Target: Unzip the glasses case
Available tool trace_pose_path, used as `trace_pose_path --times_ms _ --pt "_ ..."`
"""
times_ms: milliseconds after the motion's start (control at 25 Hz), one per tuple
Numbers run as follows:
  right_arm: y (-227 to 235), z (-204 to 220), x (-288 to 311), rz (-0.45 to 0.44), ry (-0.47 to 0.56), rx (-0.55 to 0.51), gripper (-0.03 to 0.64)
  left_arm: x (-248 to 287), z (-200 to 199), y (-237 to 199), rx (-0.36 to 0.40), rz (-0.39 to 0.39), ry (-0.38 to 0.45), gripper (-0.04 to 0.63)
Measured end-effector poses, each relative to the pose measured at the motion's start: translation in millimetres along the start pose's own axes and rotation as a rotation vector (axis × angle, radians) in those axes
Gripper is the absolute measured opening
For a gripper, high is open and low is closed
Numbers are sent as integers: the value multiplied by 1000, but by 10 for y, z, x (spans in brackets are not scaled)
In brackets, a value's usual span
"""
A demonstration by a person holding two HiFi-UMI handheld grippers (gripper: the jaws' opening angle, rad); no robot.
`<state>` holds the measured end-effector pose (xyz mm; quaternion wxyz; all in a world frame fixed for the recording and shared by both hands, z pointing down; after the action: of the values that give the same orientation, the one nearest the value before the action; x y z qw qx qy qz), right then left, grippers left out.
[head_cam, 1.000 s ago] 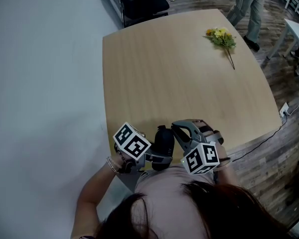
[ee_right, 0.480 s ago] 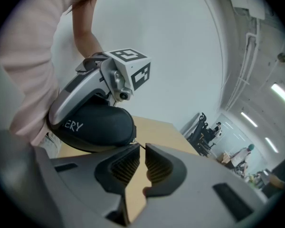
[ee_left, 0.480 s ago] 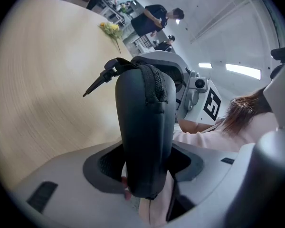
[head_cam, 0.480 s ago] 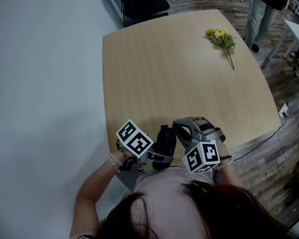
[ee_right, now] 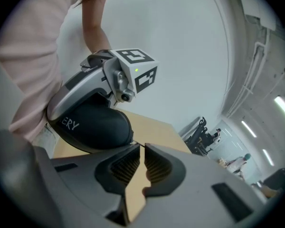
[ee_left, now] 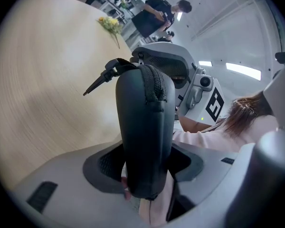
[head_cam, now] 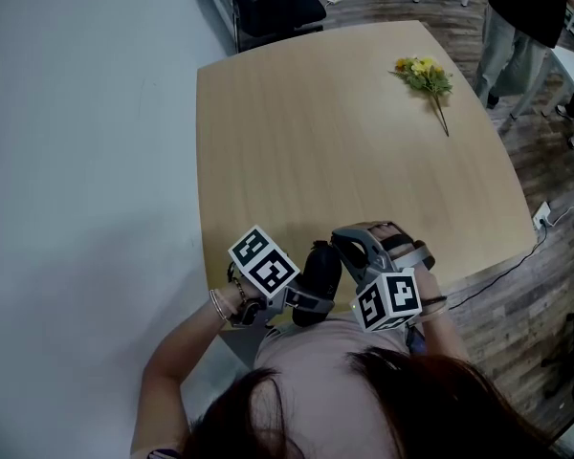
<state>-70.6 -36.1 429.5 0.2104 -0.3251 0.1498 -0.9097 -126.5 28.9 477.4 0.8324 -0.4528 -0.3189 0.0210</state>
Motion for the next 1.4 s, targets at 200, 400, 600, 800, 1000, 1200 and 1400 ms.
trace_pose_path --times_ms 200,400,600,800,1000,1200,1400 --pt "7 -2 12 0 -9 -33 35 7 -8 -9 -5 8 -7 247" --pt "-1 7 30 0 -24 -65 35 20 -4 -27 -12 19 -17 247" --pt "132 -271 -35 32 116 41 15 157 -61 -3 18 28 -61 247" --pt "268 -395 -36 87 142 4 15 223 -89 -1 41 26 -89 247" --pt "337 -292 -30 111 113 46 15 166 -59 -26 26 34 -54 248" --pt "379 -161 -43 137 83 94 15 55 -31 -88 -10 30 52 249" --pt "434 -40 -93 187 58 202 15 -93 -39 -114 -29 -21 226 249"
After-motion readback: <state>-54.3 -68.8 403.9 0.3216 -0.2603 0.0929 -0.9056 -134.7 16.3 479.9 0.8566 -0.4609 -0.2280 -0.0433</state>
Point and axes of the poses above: the fingertips, and each gripper's own axes: x forward along the fingers, y to its right, z out of its underside, the point moved 5 cm from there along -x, backward along the fingers, and after that the axes turned 15 degrees about x, right-handed, at the moved point
